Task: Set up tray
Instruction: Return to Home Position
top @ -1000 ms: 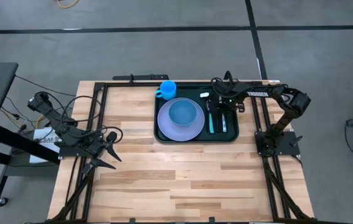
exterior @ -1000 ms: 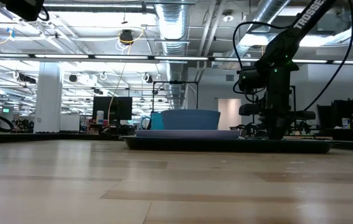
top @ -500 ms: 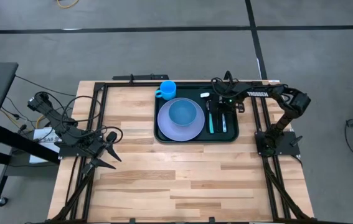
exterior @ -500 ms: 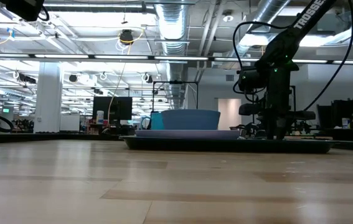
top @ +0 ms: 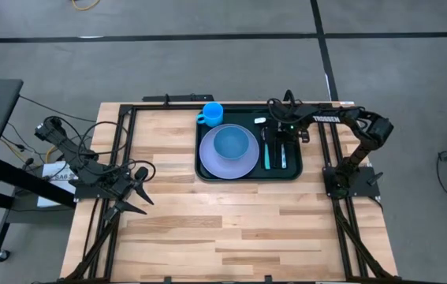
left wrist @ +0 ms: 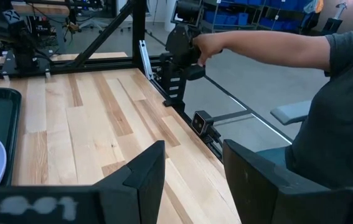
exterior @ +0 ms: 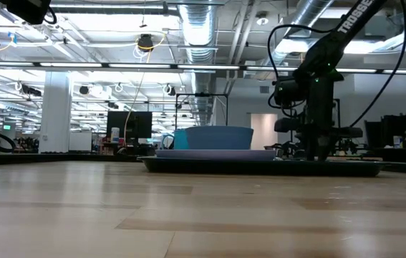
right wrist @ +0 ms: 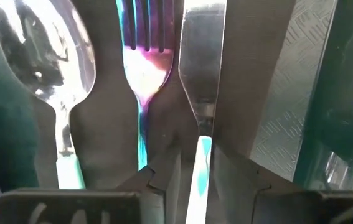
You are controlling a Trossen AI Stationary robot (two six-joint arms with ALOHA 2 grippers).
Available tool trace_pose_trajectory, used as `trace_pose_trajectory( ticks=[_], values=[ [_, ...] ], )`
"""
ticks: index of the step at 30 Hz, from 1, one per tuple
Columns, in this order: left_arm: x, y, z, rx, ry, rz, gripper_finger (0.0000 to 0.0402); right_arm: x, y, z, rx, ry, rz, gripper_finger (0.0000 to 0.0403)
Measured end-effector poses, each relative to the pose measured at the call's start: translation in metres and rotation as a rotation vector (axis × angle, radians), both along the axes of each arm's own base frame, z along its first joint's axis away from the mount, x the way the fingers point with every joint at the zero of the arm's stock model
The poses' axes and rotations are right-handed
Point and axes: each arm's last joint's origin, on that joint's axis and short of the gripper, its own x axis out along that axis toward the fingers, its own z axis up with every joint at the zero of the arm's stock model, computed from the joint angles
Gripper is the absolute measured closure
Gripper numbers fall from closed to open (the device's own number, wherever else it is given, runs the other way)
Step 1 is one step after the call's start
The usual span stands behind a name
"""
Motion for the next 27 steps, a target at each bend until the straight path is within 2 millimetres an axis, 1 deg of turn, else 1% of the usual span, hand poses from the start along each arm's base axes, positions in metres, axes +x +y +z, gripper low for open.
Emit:
trace_pose_trajectory(
  ticks=[4, 11, 14, 17, 19, 21, 24, 26, 27],
  values=[
    [0.0, 0.0, 0.0, 0.0, 0.0, 0.0, 0.0253, 0.003, -0.003, 0.008, -0.008, 0.009, 0.014, 0.0315],
    [0.0, 0.0, 0.0, 0.0, 0.0, 0.0, 0.0253, 0.008, -0.009, 0.029, -0.027, 0.049, 0.044, 0.0316],
    [0.0, 0.0, 0.0, -0.001, 0.001, 0.0, 0.0253, 0.005, -0.008, 0.041, -0.015, 0.15, 0.064, 0.0316],
    [0.0, 0.0, 0.0, 0.011, -0.007, -0.001, 0.0253, -0.001, -0.005, 0.062, -0.031, 0.296, 0.107, 0.0316],
    [0.001, 0.001, 0.001, 0.047, -0.04, 0.029, 0.0253, -0.003, 0.005, 0.078, -0.071, 0.377, 0.201, 0.0316],
    [0.002, 0.003, 0.002, 0.084, -0.07, 0.125, 0.0253, -0.005, 0.019, 0.093, -0.106, 0.371, 0.311, 0.0316],
    [0.006, 0.009, -0.003, 0.144, -0.102, 0.365, 0.0253, -0.007, 0.047, 0.115, -0.196, 0.271, 0.451, 0.0316],
    [0.009, 0.011, -0.016, 0.174, -0.121, 0.502, 0.0253, -0.012, 0.066, 0.128, -0.26, 0.193, 0.519, 0.0316],
    [0.011, 0.011, -0.023, 0.181, -0.128, 0.541, 0.0253, -0.015, 0.076, 0.135, -0.297, 0.14, 0.545, 0.0316]
  ],
)
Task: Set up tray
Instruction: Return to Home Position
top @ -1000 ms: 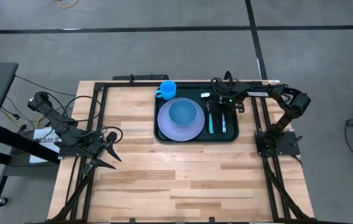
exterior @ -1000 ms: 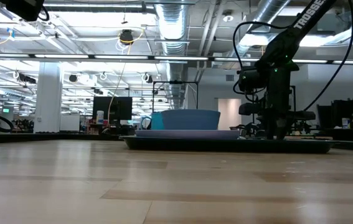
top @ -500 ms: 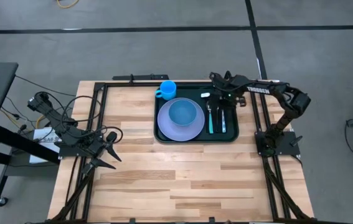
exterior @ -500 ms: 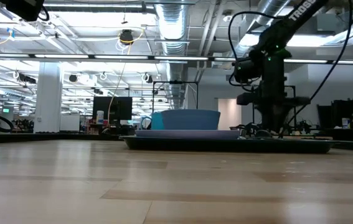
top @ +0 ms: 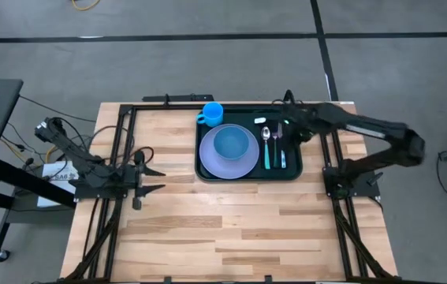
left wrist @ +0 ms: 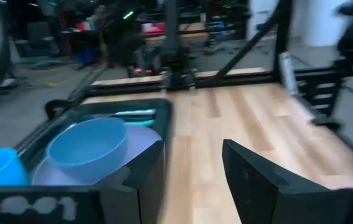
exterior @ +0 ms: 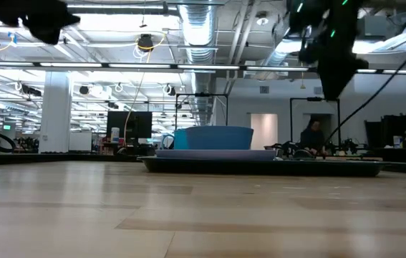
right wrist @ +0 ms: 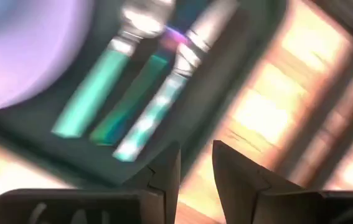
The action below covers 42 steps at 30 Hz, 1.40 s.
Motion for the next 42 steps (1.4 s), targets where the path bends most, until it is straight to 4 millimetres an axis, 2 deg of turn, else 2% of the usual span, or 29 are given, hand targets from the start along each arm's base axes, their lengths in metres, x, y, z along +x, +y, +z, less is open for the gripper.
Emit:
trace_pose_trajectory(
  ticks=[3, 6, 10, 13, 15, 19, 22, 29, 35, 39, 42],
  values=[
    [0.002, -0.001, -0.018, 0.001, -0.013, 0.029, 0.0253, -0.009, 0.029, 0.014, -0.029, -0.203, 0.123, 0.0316],
    [0.002, -0.001, -0.032, -0.034, -0.013, 0.027, 0.0253, -0.017, 0.056, 0.018, -0.066, -0.442, 0.267, 0.0316],
    [-0.002, 0.003, -0.052, -0.104, 0.004, 0.065, 0.0253, -0.031, 0.084, 0.008, -0.13, -0.717, 0.445, 0.0316],
    [-0.005, 0.005, -0.071, -0.15, -0.006, 0.078, 0.0253, -0.041, 0.097, -0.005, -0.177, -0.85, 0.552, 0.0316],
    [-0.007, 0.007, -0.082, -0.175, -0.01, 0.08, 0.0253, -0.049, 0.102, -0.016, -0.191, -0.877, 0.584, 0.0316],
    [-0.008, 0.009, -0.084, -0.179, 0.006, 0.119, 0.0253, -0.06, 0.101, -0.041, -0.168, -0.826, 0.509, 0.0316],
    [-0.009, 0.01, -0.084, -0.158, 0.0, 0.157, 0.0253, -0.061, 0.101, -0.056, -0.144, -0.836, 0.445, 0.0316],
    [-0.009, 0.01, -0.085, -0.137, 0.002, 0.167, 0.0253, -0.054, 0.115, -0.091, -0.303, -0.99, 0.728, 0.0316],
    [-0.008, 0.009, -0.085, -0.133, 0.01, 0.126, 0.0253, -0.066, 0.115, -0.138, -0.316, -1.089, 0.741, 0.0316],
    [-0.008, 0.009, -0.085, -0.132, 0.01, 0.125, 0.0253, -0.066, 0.117, -0.139, -0.259, -1.107, 0.763, 0.0316],
    [-0.008, 0.009, -0.085, -0.132, 0.01, 0.125, 0.0253, -0.068, 0.123, -0.143, -0.214, -1.077, 0.885, 0.0316]
  ],
)
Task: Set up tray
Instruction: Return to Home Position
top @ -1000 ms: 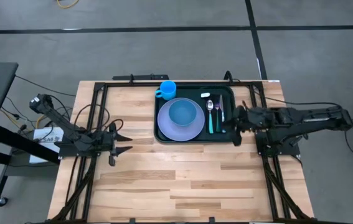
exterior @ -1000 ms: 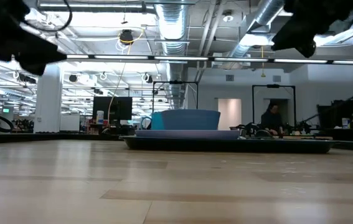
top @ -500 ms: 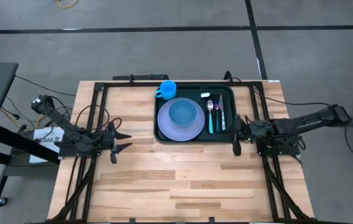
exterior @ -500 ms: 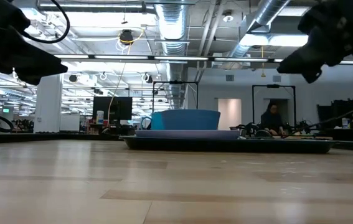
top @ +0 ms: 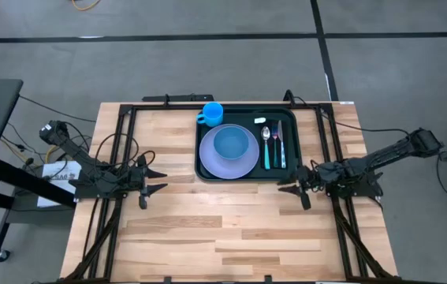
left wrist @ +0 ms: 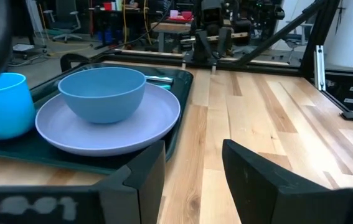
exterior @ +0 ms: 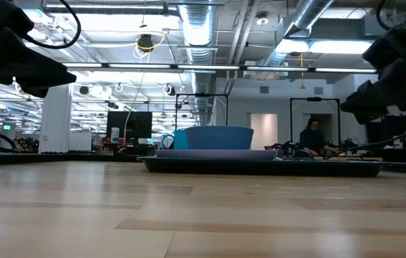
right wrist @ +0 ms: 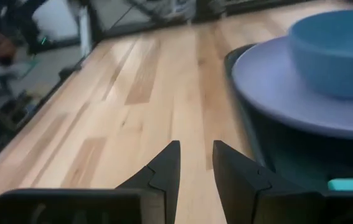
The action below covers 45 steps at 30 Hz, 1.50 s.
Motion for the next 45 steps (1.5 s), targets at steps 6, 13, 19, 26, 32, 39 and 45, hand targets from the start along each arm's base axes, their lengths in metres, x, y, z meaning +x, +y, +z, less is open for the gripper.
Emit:
trace_pose_trajectory(
  ticks=[6, 13, 19, 26, 32, 39, 45],
  values=[
    [0.0001, -0.001, 0.0, -0.003, 0.003, -0.035, 0.0253, -0.0017, 0.0062, -0.0022, -0.042, 0.013, 0.027, 0.0316],
    [0.0002, -0.0017, -0.0002, -0.008, 0.006, -0.059, 0.0253, -0.0019, 0.0075, -0.002, -0.039, 0.01, 0.042, 0.0316],
    [0.0002, -0.0017, -0.0003, -0.006, 0.007, -0.059, 0.0253, -0.0019, 0.0074, -0.0019, -0.039, 0.01, 0.041, 0.0316],
    [0.0002, -0.0017, -0.0003, -0.006, 0.007, -0.058, 0.0253, -0.002, 0.0074, -0.0021, -0.039, 0.01, 0.042, 0.0316],
    [0.0001, -0.0017, -0.0005, -0.006, 0.008, -0.058, 0.0253, -0.002, 0.0074, -0.0022, -0.039, 0.01, 0.042, 0.0316],
    [0.0001, -0.0017, -0.0005, -0.001, 0.009, -0.057, 0.0253, -0.002, 0.0074, -0.0022, -0.039, 0.011, 0.042, 0.0316],
    [0.0001, -0.0017, -0.0005, -0.001, 0.009, -0.057, 0.0253, -0.002, 0.0074, -0.0023, -0.039, 0.011, 0.042, 0.0316]
  ],
)
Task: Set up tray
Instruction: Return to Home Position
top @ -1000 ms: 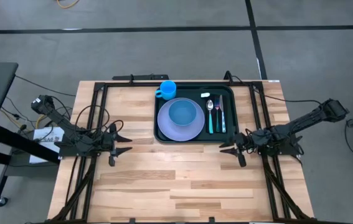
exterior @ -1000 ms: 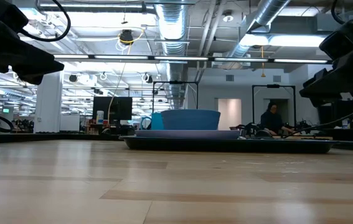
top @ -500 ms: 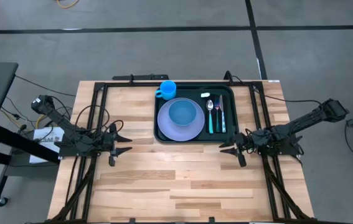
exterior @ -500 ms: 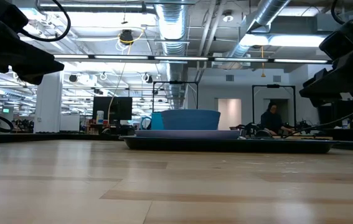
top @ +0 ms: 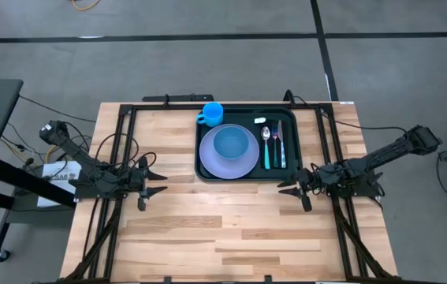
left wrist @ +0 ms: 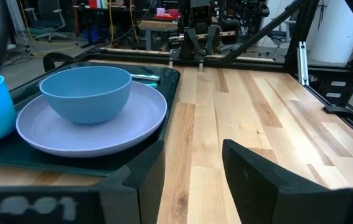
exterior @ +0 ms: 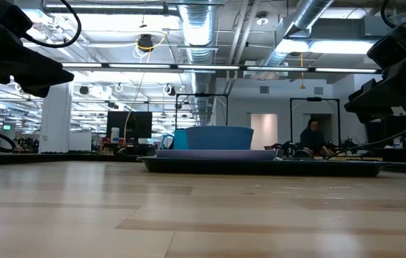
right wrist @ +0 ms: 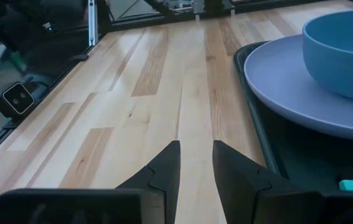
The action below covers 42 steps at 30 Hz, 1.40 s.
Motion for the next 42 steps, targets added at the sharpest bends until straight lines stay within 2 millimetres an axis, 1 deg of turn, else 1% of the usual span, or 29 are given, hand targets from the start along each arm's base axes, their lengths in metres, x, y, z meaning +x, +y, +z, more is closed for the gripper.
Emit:
trace_pose_trajectory(
  ticks=[42],
  values=[
    [0.0, 0.0, -0.0002, 0.025, 0.003, -0.003, 0.0253, -0.0001, 0.0, -0.0002, 0.0, 0.0, 0.0, 0.0316]
  ],
)
